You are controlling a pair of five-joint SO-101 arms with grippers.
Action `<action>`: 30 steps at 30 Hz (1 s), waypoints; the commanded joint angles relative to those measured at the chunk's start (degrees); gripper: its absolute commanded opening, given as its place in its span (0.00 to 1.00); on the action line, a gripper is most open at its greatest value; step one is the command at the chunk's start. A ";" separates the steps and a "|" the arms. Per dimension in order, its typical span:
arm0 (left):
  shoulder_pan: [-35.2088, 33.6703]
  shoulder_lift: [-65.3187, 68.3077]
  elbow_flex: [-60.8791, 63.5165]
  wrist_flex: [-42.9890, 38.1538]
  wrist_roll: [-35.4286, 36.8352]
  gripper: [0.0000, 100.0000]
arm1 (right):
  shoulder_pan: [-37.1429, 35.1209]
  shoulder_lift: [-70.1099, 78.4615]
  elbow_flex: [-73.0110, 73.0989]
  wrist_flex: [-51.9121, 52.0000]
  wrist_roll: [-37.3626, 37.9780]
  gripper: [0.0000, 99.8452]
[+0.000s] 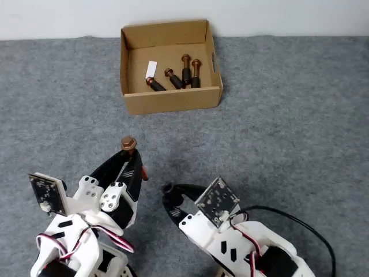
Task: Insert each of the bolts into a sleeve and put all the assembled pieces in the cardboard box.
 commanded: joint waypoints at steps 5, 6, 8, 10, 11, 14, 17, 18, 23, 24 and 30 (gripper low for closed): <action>6.86 -0.18 -2.68 -2.20 3.52 0.00 | -0.66 -0.22 0.18 -1.80 1.05 0.01; 6.95 -0.18 -2.68 -2.81 3.52 0.00 | -0.66 -0.22 0.26 -1.80 1.05 0.01; 6.95 -0.18 -2.77 -4.40 3.60 0.00 | -0.66 -0.31 0.88 -1.80 1.05 0.01; 7.03 -0.09 -2.51 -4.92 3.60 0.00 | -0.66 -0.57 1.14 -1.89 1.05 0.01; 7.03 -0.09 -2.33 -4.84 3.60 0.00 | -0.66 -0.57 1.23 -2.33 1.05 0.01; 7.12 -0.09 -2.24 -4.57 3.60 0.00 | -0.66 -0.22 1.23 -4.35 1.14 0.01; 9.14 0.00 -2.24 -4.22 3.69 0.00 | -0.66 -0.13 1.23 -5.05 1.14 0.01; 9.93 0.00 -2.24 -3.69 3.69 0.00 | -0.66 -0.13 1.23 -5.05 1.14 0.01; 10.37 -0.09 -0.13 -2.99 3.69 0.00 | -0.66 -0.48 0.97 -5.05 1.14 0.01; 10.46 -0.09 0.40 -3.16 3.69 0.00 | -0.66 -0.57 0.97 -5.05 1.14 0.01; 10.73 -0.09 1.71 0.53 3.34 0.00 | -0.40 -0.57 -0.70 -5.05 1.14 0.01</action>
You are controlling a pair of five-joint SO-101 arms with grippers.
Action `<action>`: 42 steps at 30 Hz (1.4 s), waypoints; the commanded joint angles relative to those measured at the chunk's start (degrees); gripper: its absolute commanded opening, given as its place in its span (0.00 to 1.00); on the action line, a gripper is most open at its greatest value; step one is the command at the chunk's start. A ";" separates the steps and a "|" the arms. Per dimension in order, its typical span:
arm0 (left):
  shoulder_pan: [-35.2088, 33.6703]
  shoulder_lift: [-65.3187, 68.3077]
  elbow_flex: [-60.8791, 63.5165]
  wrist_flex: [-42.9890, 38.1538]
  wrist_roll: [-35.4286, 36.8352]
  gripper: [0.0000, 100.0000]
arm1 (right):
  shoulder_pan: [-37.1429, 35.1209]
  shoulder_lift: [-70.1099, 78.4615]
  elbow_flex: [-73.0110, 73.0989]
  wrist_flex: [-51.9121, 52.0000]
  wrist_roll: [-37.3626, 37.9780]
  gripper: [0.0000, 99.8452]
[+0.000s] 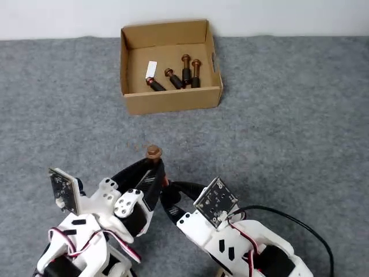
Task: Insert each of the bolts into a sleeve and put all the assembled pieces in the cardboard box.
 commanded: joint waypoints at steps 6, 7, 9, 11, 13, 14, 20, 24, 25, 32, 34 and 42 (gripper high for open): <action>0.62 0.00 -1.89 10.20 -2.73 0.00 | -0.31 -0.48 -2.73 -1.45 0.53 0.01; 0.62 0.00 -2.07 11.43 -4.04 0.00 | -0.31 -0.57 -2.73 -1.45 0.53 0.01; 0.62 0.00 -2.24 14.51 -5.89 0.00 | -0.31 -0.57 -2.81 -1.45 0.70 0.01; 0.70 0.00 -2.24 17.23 -7.12 0.00 | -0.31 -0.57 -2.81 -1.54 2.20 0.01; 1.23 0.00 -2.24 18.81 -8.35 0.01 | -0.31 -0.57 -2.81 -2.77 3.16 0.01; 2.20 0.00 -2.24 19.43 -9.23 0.01 | -0.31 -0.57 -2.81 -3.47 3.43 0.01; 4.66 0.09 -1.89 20.48 -10.11 0.16 | -0.31 -0.48 -2.37 -3.47 3.52 0.01; 4.57 0.09 -1.89 20.57 -10.11 0.17 | -0.31 -0.48 -2.29 -3.47 3.52 0.01; 4.57 0.09 -1.89 20.57 -10.11 0.17 | -0.31 -0.48 -2.29 -3.47 3.52 0.01; 4.48 0.09 -2.42 20.40 -10.20 0.17 | -0.31 -0.31 -2.29 -3.38 3.52 0.01; 3.96 0.09 -3.12 20.40 -10.02 0.17 | -0.31 -0.22 -2.29 -3.38 3.52 0.01; 0.79 0.09 -11.21 22.24 -10.11 0.17 | -0.22 -0.48 -0.09 -3.56 3.43 0.01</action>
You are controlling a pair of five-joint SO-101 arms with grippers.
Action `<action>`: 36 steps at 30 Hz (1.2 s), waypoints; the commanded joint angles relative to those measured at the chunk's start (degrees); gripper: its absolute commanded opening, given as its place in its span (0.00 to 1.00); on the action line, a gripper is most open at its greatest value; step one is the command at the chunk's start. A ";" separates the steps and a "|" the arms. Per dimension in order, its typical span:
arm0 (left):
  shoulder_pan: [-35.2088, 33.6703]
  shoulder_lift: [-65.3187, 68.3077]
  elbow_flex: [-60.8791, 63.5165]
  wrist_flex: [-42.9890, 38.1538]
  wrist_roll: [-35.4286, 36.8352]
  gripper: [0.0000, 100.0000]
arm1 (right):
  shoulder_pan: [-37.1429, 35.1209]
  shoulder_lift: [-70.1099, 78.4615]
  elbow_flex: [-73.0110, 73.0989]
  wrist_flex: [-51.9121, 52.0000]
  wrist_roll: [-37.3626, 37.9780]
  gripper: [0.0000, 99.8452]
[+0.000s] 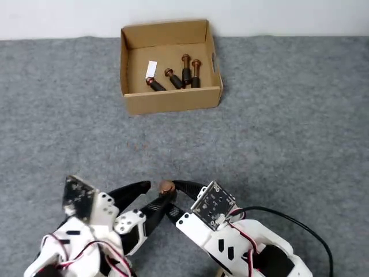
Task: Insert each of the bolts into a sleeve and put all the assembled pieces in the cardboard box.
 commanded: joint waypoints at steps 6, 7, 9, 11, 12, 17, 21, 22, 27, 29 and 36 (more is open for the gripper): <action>-2.29 0.35 -7.69 2.02 -0.18 0.17 | -0.13 -0.40 0.26 -1.98 0.44 0.01; -4.04 0.35 -7.87 1.85 -0.26 0.16 | 0.40 -0.31 0.26 -1.98 0.44 0.01; -7.82 0.26 -7.87 1.76 -0.53 0.10 | 2.07 -0.22 0.26 -1.98 0.44 0.01; -10.99 0.18 -7.69 1.76 -0.62 0.02 | 4.62 -0.22 0.09 -1.98 0.18 0.01; -12.40 0.18 -7.52 1.76 -0.62 0.00 | 5.93 -0.13 -0.09 -1.98 0.09 0.01; -19.96 -0.09 1.10 -1.23 -5.19 0.00 | 12.79 0.04 -0.26 -1.89 -0.79 0.01; -28.92 -0.09 12.79 -7.65 -13.98 0.00 | 21.41 3.47 -2.20 0.04 -5.01 0.01; -30.77 -0.09 16.04 -9.41 -16.09 0.00 | 23.16 5.58 -3.69 0.92 -6.33 0.01; -35.78 -0.09 30.02 -16.53 -20.40 0.00 | 28.88 20.09 -14.33 1.80 -12.13 0.01; -36.04 -0.09 33.63 -18.11 -20.31 0.00 | 29.93 26.15 -19.08 1.80 -13.80 0.01; -35.78 -0.09 37.23 -19.08 -18.37 0.00 | 30.90 43.47 -33.93 0.48 -15.30 0.01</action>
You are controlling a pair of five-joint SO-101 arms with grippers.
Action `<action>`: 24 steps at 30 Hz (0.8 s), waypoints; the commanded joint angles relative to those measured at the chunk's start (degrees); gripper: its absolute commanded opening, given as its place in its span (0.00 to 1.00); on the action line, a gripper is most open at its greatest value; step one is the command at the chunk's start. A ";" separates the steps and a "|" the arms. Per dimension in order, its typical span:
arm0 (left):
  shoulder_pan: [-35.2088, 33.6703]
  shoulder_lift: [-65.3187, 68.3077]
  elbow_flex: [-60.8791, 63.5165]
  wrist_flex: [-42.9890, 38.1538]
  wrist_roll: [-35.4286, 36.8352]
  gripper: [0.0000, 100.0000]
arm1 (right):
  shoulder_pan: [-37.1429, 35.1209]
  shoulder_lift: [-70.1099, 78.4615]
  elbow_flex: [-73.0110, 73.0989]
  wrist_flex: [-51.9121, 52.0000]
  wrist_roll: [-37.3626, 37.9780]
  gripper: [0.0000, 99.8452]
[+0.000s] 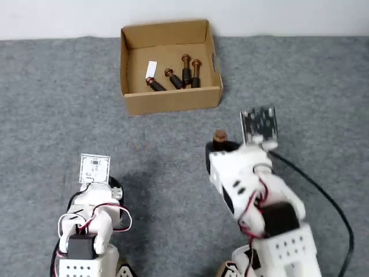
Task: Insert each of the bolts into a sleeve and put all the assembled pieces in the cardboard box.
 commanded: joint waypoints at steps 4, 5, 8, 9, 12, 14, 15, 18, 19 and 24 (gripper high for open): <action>-0.18 -0.18 -0.13 -0.97 6.07 0.01 | 0.84 14.64 -15.74 -6.64 -0.35 0.01; -0.18 -0.18 -0.13 -0.62 6.95 0.01 | 0.84 17.10 -17.49 -8.40 0.35 0.01; -0.18 -0.18 -0.13 0.70 7.30 0.01 | 0.84 25.10 -22.86 -13.49 4.31 0.01; -0.18 -0.18 -0.13 1.23 7.30 0.01 | 0.84 27.91 -24.79 -15.16 5.27 0.01; -0.44 -0.18 -0.13 2.73 7.30 0.01 | 0.84 36.53 -30.77 -19.12 8.35 0.01; -0.26 -0.09 -0.13 4.48 7.30 0.01 | 0.84 42.33 -34.73 -22.37 11.16 0.01; -0.26 -0.09 -0.13 5.01 7.30 0.01 | 0.84 45.32 -36.75 -24.04 12.66 0.01; -0.53 -0.09 -0.13 5.36 7.21 0.01 | 0.84 53.76 -42.64 -28.88 17.49 0.01; -0.53 -0.09 -0.13 5.36 7.21 0.01 | 0.84 56.48 -44.66 -30.37 19.34 0.01; -0.53 -0.09 -0.13 5.27 7.21 0.01 | 0.75 71.52 -54.77 -37.05 29.45 0.01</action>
